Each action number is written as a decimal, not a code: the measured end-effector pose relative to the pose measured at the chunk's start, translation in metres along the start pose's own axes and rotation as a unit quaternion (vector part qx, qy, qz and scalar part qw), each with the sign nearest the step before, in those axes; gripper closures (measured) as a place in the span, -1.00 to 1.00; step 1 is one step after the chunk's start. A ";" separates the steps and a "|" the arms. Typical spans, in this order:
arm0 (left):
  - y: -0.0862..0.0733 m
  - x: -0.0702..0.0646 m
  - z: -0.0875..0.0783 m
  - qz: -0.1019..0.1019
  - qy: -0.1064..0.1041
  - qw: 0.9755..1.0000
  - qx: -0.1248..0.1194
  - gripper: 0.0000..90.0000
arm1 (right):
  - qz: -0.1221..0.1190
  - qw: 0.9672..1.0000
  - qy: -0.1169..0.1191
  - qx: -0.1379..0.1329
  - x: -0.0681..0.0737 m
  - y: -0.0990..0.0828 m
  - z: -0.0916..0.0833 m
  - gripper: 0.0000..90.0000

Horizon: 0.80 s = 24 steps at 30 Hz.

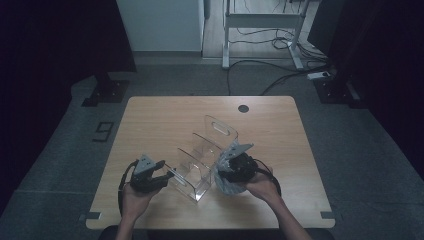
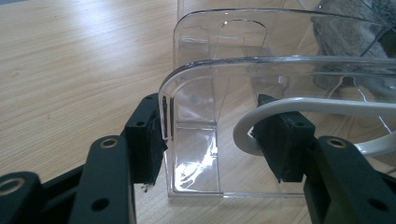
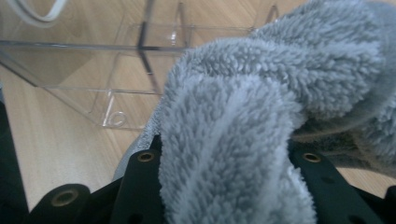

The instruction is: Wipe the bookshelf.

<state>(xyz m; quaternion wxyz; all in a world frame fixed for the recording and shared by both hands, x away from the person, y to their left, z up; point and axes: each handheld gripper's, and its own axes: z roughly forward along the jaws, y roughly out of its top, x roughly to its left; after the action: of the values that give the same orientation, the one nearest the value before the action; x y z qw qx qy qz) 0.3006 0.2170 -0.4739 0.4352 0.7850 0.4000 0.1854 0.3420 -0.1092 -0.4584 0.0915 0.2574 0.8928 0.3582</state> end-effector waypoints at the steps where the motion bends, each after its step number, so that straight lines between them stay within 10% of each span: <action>1: 0.000 0.000 0.000 -0.001 0.001 1.000 0.000 0.00 | -0.001 1.000 0.001 0.000 0.002 0.000 0.000 0.35; 24: 0.005 -0.007 0.003 0.004 0.033 0.999 0.012 0.00 | -0.037 0.997 0.072 0.007 0.045 0.006 0.004 0.35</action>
<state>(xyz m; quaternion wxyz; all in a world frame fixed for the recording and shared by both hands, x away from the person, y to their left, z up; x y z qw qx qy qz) 0.3008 0.2085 -0.4706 0.4114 0.7854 0.4131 0.2080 0.3072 -0.0798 -0.4562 0.0385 0.1986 0.9085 0.3656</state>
